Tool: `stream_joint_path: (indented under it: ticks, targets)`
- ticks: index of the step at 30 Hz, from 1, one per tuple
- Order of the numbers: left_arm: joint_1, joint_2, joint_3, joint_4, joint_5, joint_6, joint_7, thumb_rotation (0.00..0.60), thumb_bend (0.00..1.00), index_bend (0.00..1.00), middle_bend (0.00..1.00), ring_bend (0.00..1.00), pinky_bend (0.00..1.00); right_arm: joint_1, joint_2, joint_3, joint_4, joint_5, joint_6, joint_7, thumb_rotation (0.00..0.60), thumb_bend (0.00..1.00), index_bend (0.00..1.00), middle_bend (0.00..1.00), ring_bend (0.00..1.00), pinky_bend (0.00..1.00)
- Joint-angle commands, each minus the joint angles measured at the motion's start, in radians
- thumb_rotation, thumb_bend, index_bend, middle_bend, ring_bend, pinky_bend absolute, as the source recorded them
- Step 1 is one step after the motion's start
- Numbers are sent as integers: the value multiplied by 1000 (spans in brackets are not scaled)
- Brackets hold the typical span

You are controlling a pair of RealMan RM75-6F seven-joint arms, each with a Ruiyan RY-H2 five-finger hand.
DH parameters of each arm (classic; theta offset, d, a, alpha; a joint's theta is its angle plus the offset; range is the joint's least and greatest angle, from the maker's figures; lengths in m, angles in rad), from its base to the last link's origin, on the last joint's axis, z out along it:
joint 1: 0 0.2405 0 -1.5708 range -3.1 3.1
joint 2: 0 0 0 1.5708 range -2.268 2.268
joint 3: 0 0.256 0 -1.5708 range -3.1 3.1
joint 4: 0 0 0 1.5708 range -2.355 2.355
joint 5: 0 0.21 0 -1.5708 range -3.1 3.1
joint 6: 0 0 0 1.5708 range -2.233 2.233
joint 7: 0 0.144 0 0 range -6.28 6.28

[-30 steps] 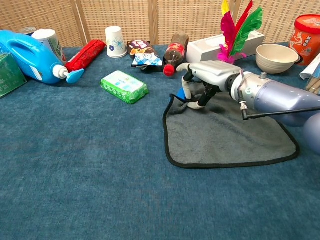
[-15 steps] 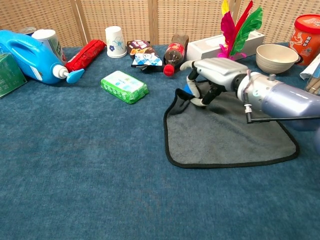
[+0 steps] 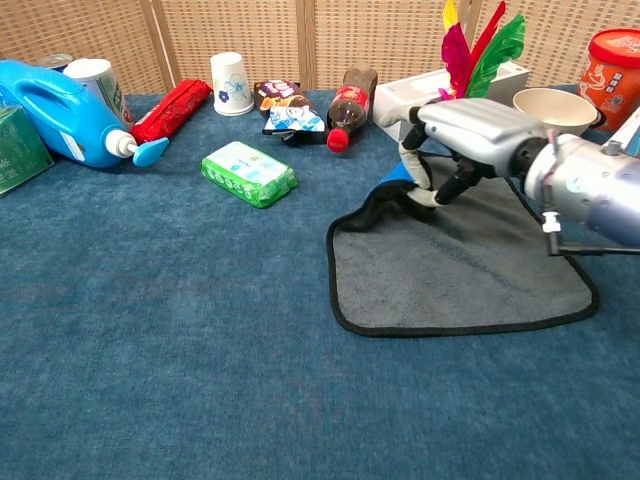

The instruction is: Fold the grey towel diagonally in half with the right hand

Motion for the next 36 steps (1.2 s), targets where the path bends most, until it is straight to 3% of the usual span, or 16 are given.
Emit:
stream_joint_path:
  ticks: [1, 11, 15, 36]
  targets:
    - [0, 0, 0, -1, 0, 0, 0, 600, 190, 0, 0, 0, 0, -25, 32, -15, -49, -1, 22, -24, 600, 390, 710, 126, 0, 171]
    - [-6, -2, 1, -6, 1, -9, 10, 600, 191, 0, 0, 0, 0, -81, 100, -56, -184, -16, 61, -48, 600, 400, 726, 127, 0, 171]
    - [-9, -4, 2, -10, 0, -14, 23, 600, 190, 0, 0, 0, 0, -107, 115, -99, -234, -40, 77, -106, 600, 399, 733, 127, 0, 171]
    - [-15, -4, 1, -14, -8, -22, 30, 600, 190, 0, 0, 0, 0, -130, 252, -165, -380, -20, 9, -313, 600, 405, 750, 126, 0, 171]
